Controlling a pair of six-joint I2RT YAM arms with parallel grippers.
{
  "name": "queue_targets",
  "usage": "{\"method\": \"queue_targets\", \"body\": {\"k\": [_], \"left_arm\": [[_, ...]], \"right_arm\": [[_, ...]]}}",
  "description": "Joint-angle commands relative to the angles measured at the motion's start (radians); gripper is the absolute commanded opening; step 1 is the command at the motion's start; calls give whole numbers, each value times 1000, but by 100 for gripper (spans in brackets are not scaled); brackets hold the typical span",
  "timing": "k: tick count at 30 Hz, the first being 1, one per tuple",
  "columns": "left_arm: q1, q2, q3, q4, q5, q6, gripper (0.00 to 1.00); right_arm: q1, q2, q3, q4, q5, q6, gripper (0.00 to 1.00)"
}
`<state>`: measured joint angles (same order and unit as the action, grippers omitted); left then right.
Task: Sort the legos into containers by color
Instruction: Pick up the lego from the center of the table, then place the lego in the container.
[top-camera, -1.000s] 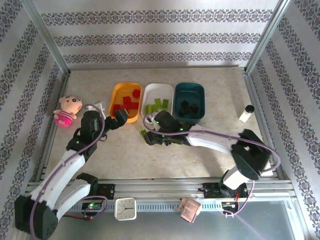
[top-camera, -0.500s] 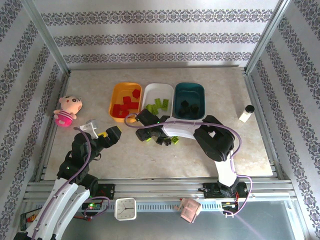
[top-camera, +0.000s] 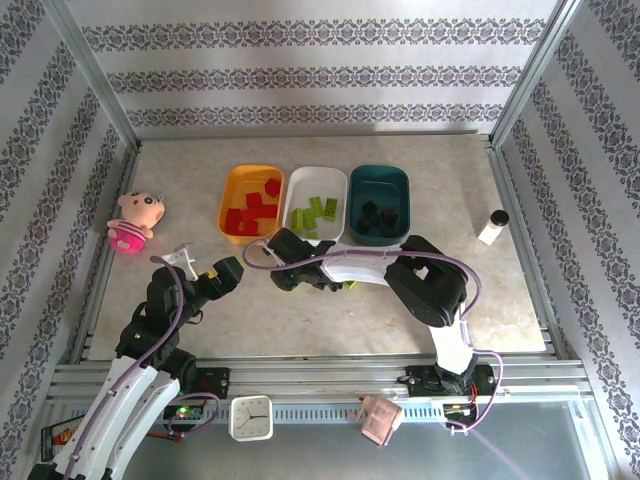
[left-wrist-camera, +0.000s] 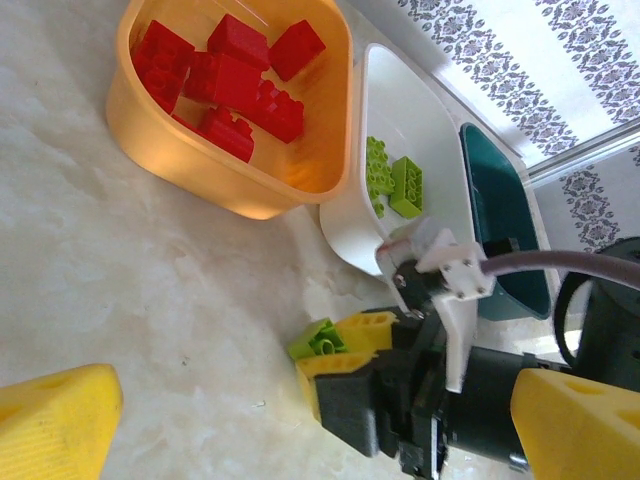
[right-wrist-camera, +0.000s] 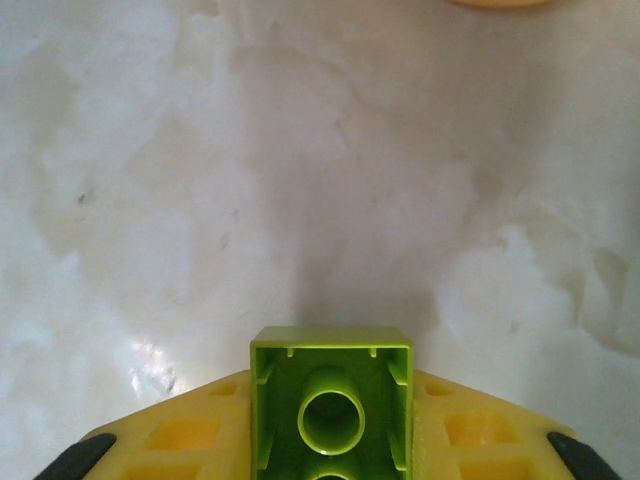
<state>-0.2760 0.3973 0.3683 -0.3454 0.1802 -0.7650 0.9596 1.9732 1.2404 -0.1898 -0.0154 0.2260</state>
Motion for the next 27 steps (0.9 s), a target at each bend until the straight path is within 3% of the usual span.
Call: {"method": "queue_targets", "body": {"k": [1, 7, 11, 18, 27], "left_arm": [[-10, -12, -16, -6, 18, -10, 100], [-11, -5, -17, 6, 40, 5, 100], [-10, 10, -18, 23, 54, 9, 100], [-11, 56, -24, 81, 96, -3, 100], [-9, 91, -25, 103, 116, 1, 100]], "right_arm": [[2, -118, -55, 68, -84, 26, 22], [-37, -288, -132, 103, -103, 50, 20], [-142, -336, -124, 103, -92, 63, 20], [-301, -191, 31, 50, -13, 75, 20], [-378, -22, 183, -26, 106, 97, 25]]}}
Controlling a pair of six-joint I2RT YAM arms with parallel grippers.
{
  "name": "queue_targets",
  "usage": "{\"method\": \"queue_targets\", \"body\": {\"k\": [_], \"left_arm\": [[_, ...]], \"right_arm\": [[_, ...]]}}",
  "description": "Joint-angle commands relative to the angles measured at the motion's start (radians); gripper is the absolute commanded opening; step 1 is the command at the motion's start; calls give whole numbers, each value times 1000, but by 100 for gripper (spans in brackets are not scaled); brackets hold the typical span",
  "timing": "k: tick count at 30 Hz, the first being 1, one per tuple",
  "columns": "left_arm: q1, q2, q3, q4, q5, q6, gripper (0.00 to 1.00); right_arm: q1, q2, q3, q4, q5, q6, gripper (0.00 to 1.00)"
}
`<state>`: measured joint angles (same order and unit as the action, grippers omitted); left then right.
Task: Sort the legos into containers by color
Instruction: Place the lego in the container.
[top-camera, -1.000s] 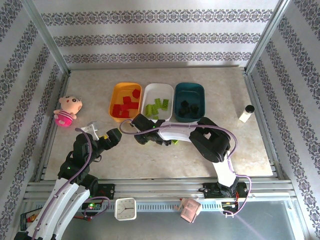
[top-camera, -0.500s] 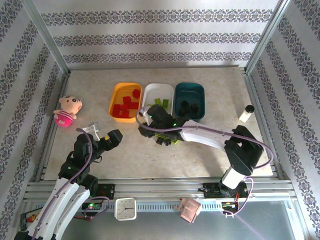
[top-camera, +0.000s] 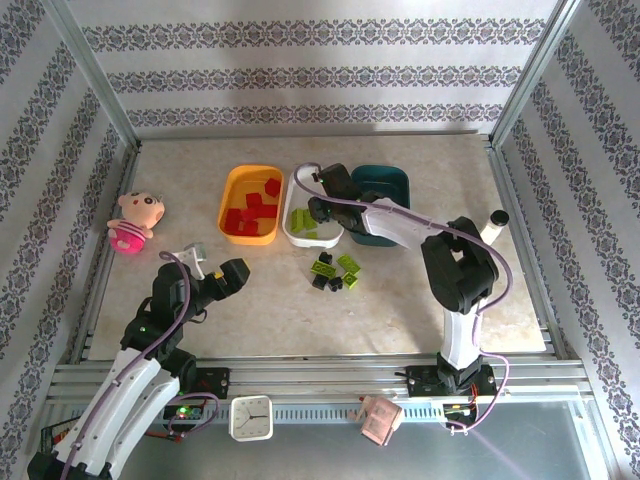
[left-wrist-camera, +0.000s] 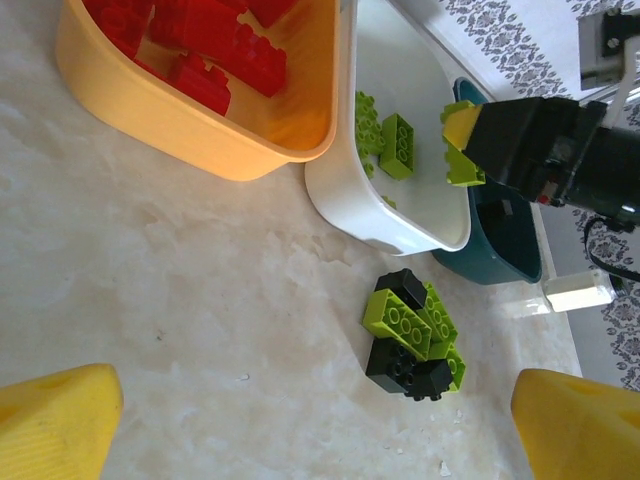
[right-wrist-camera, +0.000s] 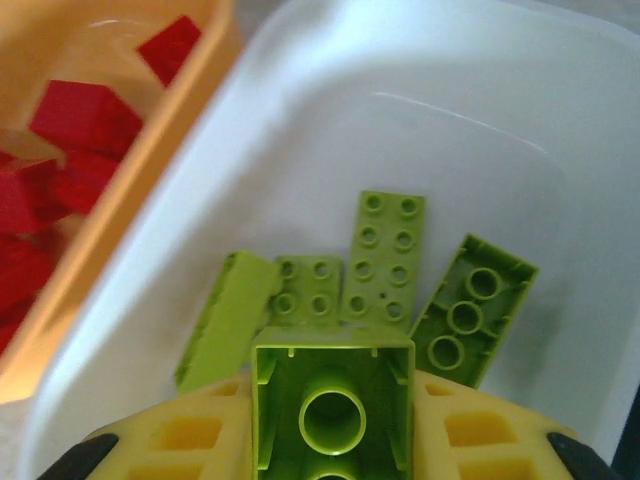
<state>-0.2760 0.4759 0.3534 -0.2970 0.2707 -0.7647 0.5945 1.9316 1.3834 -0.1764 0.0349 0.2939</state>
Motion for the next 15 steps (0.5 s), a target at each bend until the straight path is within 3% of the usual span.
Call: {"method": "queue_targets", "body": {"k": [1, 9, 13, 15], "left_arm": [[-10, 20, -8, 55, 28, 4, 100], [-11, 63, -6, 86, 41, 3, 100], [-25, 106, -5, 108, 58, 7, 100], [-48, 136, -2, 130, 55, 12, 100]], "right_arm": [[-18, 26, 45, -36, 55, 35, 25], [-33, 42, 60, -30, 23, 64, 27], [-32, 21, 39, -11, 12, 64, 51], [-32, -4, 21, 3, 7, 63, 57]]}}
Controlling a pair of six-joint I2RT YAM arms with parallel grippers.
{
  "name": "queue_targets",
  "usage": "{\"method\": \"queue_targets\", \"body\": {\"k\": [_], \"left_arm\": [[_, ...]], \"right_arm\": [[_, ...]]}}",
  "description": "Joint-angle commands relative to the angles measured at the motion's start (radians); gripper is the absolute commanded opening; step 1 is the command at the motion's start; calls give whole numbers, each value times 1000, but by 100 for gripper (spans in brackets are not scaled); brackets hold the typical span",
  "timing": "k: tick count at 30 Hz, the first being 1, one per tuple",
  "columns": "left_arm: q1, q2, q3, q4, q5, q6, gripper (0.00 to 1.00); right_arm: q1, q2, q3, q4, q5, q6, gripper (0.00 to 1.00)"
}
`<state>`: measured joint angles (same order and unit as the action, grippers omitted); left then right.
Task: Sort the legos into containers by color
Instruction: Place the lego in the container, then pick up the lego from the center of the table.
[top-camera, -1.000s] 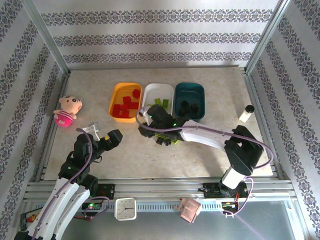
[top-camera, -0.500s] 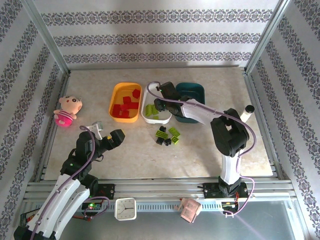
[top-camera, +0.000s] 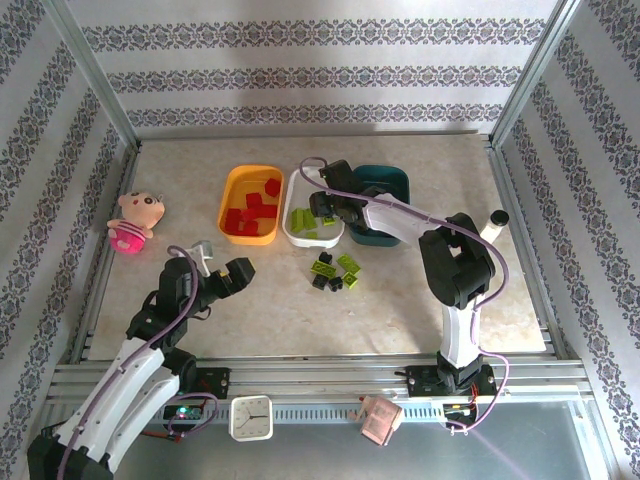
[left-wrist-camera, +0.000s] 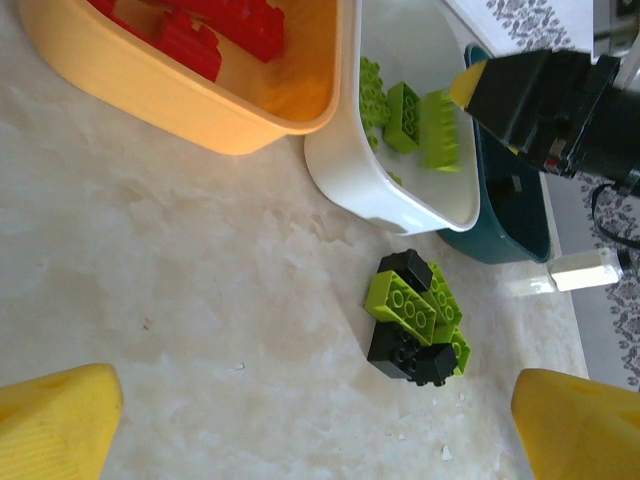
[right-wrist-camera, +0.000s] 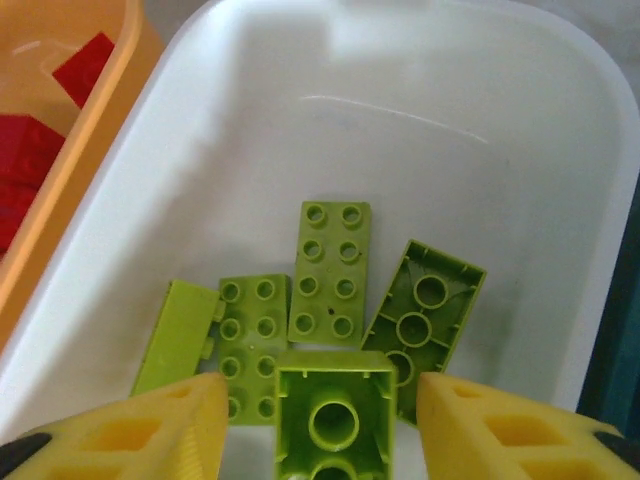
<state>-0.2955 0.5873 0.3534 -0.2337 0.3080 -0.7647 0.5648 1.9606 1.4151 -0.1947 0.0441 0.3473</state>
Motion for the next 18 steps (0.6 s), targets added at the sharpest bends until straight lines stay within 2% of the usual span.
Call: {"method": "queue_targets", "body": {"k": [1, 5, 13, 18], "left_arm": [[-47, 43, 2, 78, 10, 18, 100], [-157, 169, 43, 123, -51, 57, 97], [-471, 563, 215, 222, -274, 221, 92], [-562, 828, 331, 268, -307, 304, 84]], "right_arm": [[-2, -48, -23, 26, 0, 10, 61], [0, -138, -110, 65, -1, 20, 67], [3, -378, -393, 150, -13, 78, 68], [-2, -510, -540, 180, -12, 107, 69]]}}
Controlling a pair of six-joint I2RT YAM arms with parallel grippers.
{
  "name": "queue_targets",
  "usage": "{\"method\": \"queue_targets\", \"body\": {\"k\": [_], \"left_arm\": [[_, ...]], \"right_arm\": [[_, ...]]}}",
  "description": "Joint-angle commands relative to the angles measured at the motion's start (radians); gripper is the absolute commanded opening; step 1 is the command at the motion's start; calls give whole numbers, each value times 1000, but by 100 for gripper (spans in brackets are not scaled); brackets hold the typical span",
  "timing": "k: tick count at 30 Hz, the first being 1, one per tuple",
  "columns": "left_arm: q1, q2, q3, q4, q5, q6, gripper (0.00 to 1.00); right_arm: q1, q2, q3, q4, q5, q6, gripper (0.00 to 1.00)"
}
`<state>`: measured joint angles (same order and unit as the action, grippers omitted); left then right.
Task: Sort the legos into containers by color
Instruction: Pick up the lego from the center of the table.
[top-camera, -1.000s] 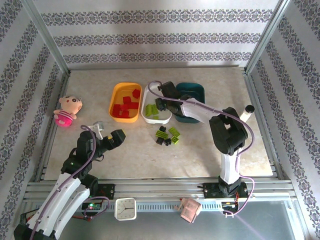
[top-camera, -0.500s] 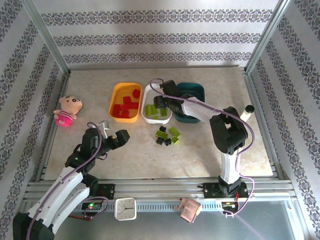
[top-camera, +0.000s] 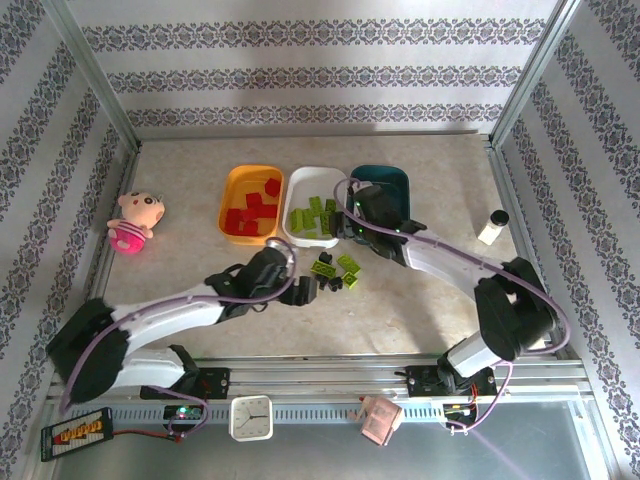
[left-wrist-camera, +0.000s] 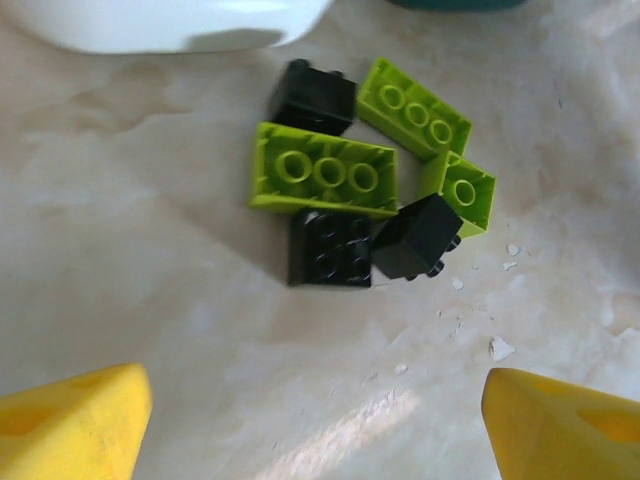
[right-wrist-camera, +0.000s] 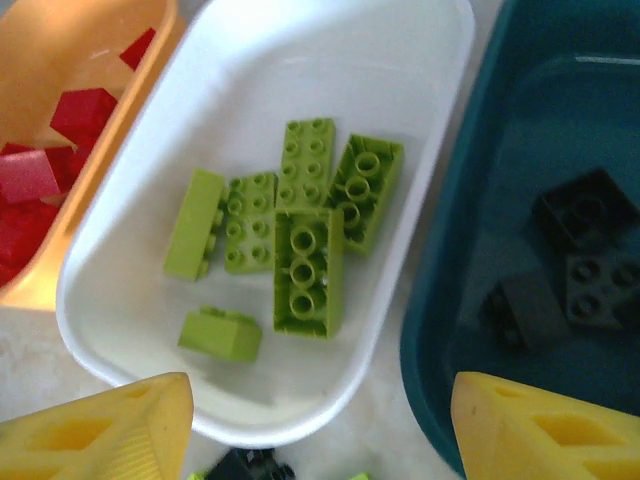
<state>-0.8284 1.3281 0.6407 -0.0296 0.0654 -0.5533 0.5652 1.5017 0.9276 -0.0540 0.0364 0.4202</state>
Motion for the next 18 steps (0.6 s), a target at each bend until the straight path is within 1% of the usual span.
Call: {"method": "queue_targets", "body": {"k": [1, 6, 10, 13, 18], "left_arm": [[-37, 133, 65, 68, -67, 104, 83], [-42, 290, 130, 103, -77, 137, 78], [-41, 355, 161, 123, -108, 159, 76], [-41, 383, 170, 162, -95, 172, 75], [-41, 438, 199, 150, -105, 192, 62]], "right_arm": [[-4, -74, -70, 37, -3, 35, 69], [-16, -156, -128, 36, 1, 43, 69], [-31, -196, -141, 25, -11, 43, 69], [-33, -217, -146, 24, -12, 44, 70], [-35, -235, -149, 20, -18, 44, 70]]}}
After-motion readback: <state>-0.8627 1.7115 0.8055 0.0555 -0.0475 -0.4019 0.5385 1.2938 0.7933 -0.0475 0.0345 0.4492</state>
